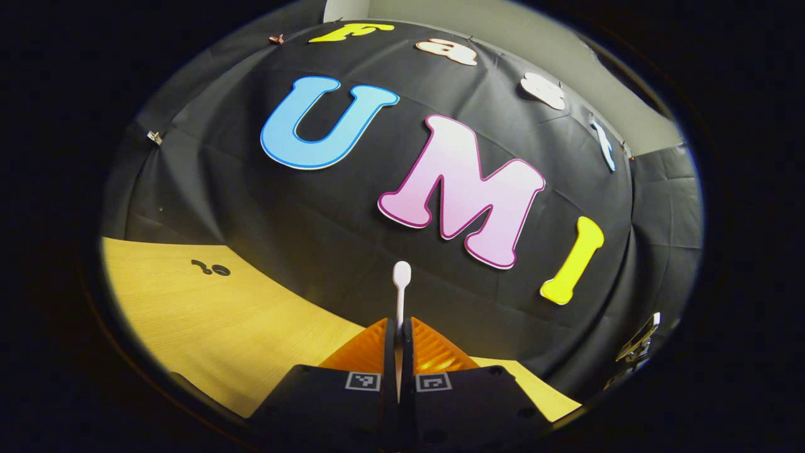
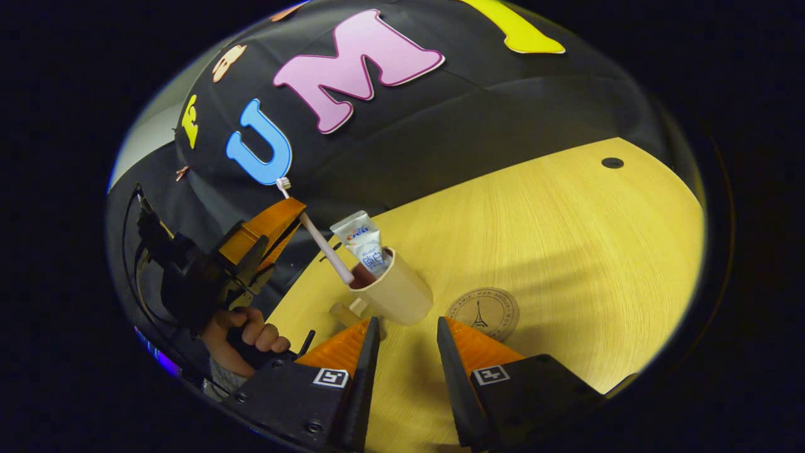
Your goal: Put the toothbrush and toothpaste on the desktop into the cup, then pick up the cup and place it on the coaster on the desktop.
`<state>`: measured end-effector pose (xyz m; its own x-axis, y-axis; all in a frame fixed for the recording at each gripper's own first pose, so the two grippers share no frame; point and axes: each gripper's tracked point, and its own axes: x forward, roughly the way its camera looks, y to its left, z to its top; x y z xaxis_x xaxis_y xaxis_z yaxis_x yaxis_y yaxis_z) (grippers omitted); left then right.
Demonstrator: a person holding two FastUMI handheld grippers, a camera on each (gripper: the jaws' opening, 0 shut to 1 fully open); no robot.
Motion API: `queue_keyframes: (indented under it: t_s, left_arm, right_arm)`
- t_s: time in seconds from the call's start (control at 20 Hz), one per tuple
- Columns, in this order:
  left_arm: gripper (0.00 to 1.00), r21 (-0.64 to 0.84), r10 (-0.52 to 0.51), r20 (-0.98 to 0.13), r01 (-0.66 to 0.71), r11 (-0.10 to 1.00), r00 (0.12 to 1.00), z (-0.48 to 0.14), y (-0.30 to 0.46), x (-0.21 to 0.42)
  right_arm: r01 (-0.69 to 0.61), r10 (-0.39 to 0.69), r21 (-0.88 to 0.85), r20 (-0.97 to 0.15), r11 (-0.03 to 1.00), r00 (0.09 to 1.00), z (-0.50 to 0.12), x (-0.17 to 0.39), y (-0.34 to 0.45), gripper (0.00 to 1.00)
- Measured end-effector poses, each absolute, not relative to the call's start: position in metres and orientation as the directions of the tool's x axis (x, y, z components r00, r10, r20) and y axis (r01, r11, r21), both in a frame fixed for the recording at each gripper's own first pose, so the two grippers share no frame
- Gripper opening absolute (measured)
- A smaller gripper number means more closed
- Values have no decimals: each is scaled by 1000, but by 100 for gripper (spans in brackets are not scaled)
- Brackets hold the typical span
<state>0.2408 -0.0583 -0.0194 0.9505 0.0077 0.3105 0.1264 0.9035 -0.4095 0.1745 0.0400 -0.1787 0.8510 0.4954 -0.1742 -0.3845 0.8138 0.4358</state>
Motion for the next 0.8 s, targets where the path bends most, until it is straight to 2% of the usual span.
queue_keyframes:
  t_s: [0.3,0.55,0.8]
  left_arm:
    - [6,-437,73,258,49,898,963,-47,-53,254]
    - [10,-464,62,243,59,884,968,-58,-53,254]
    - [10,-459,48,213,56,887,976,-67,-54,255]
  right_arm:
    - [-286,429,445,-261,849,865,-204,187,24,57]
    - [-223,371,387,-366,895,854,-231,189,10,57]
    - [-184,328,352,-408,918,852,-241,192,0,57]
